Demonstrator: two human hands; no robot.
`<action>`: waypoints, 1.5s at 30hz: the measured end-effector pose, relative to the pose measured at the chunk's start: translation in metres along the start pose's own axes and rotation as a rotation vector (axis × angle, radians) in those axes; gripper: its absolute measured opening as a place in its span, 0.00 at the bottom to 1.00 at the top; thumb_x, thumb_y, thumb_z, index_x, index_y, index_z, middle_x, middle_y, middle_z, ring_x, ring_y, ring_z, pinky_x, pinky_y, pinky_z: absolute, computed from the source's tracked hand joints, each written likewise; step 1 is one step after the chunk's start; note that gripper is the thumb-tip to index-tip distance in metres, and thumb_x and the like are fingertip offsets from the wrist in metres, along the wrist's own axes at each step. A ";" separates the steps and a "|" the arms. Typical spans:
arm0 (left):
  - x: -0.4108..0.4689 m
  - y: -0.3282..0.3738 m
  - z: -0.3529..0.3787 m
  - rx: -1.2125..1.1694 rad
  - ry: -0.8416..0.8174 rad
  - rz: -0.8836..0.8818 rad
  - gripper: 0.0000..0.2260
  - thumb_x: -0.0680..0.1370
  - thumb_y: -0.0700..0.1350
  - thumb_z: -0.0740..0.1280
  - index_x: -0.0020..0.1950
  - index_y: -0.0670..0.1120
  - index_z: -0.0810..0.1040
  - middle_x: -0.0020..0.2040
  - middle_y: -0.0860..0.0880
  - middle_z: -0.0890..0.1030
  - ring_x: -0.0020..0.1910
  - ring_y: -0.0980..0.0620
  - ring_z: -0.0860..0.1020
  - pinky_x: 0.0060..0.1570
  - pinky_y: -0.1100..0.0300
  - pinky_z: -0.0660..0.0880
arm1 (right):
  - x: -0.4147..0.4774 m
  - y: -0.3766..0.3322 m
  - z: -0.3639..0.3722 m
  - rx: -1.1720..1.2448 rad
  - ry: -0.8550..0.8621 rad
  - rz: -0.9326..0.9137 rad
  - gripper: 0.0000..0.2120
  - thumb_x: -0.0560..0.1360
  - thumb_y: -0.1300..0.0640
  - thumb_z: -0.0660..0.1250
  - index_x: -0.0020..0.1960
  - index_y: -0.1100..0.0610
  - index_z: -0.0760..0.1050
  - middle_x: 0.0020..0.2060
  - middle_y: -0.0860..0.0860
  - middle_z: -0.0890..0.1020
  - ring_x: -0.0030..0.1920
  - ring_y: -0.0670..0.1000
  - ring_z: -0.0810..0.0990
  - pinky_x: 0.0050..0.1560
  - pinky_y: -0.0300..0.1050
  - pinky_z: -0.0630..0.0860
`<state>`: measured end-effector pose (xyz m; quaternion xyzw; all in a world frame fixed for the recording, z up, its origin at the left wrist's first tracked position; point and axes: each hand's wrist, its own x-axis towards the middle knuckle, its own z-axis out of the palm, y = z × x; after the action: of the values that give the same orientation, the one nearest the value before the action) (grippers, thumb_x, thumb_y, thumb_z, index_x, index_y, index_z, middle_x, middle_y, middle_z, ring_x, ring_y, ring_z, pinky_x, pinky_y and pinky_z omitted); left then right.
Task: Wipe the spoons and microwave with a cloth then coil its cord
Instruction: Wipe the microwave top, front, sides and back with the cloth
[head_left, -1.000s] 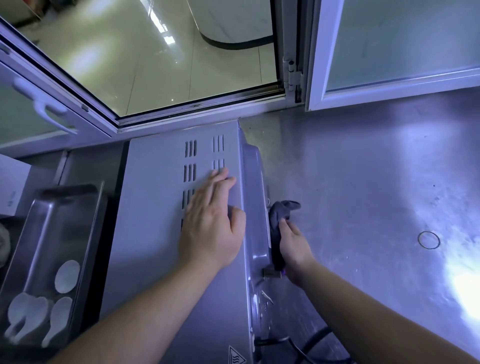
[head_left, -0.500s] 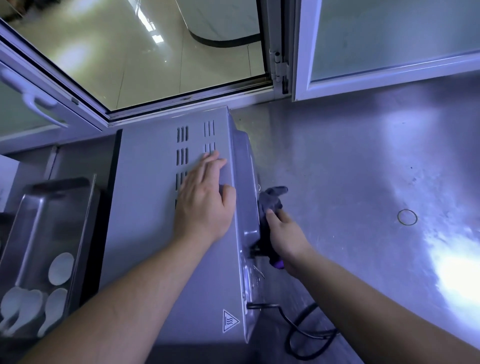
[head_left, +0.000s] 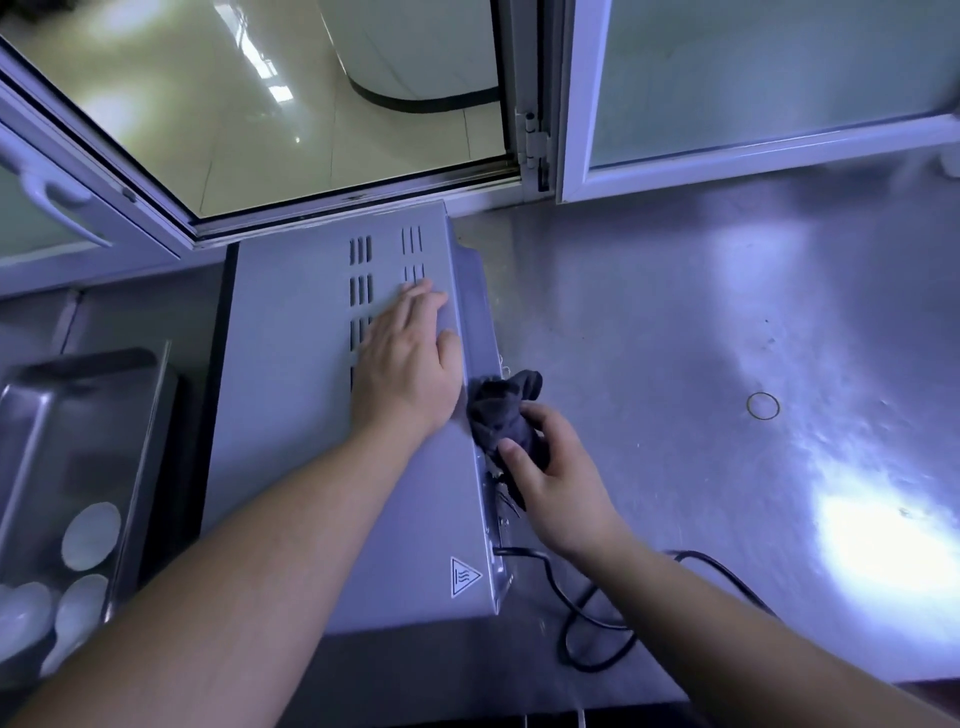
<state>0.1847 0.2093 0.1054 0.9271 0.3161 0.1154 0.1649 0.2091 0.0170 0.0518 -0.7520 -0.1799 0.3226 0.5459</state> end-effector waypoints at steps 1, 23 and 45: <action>0.000 0.001 -0.001 -0.014 -0.019 0.000 0.24 0.78 0.48 0.53 0.72 0.45 0.74 0.78 0.48 0.70 0.79 0.47 0.64 0.77 0.50 0.59 | -0.004 -0.001 -0.002 0.019 -0.010 0.027 0.15 0.79 0.48 0.67 0.65 0.44 0.74 0.58 0.46 0.82 0.56 0.44 0.81 0.60 0.48 0.78; -0.031 -0.154 -0.086 0.138 -0.316 0.268 0.27 0.85 0.54 0.53 0.84 0.52 0.55 0.85 0.53 0.52 0.84 0.52 0.49 0.82 0.50 0.49 | -0.123 -0.049 0.101 -0.699 0.494 -0.333 0.17 0.80 0.54 0.64 0.68 0.53 0.74 0.62 0.47 0.77 0.60 0.54 0.73 0.60 0.50 0.72; -0.057 -0.163 -0.074 0.186 -0.279 0.223 0.29 0.86 0.58 0.47 0.85 0.52 0.45 0.85 0.53 0.43 0.83 0.55 0.40 0.80 0.56 0.35 | -0.086 -0.044 0.111 -1.031 0.613 -0.452 0.18 0.71 0.50 0.65 0.57 0.55 0.81 0.54 0.49 0.83 0.55 0.58 0.79 0.54 0.55 0.71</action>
<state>0.0278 0.3125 0.1053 0.9747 0.1948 -0.0262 0.1068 0.0740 0.0566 0.0964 -0.9197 -0.3017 -0.1579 0.1954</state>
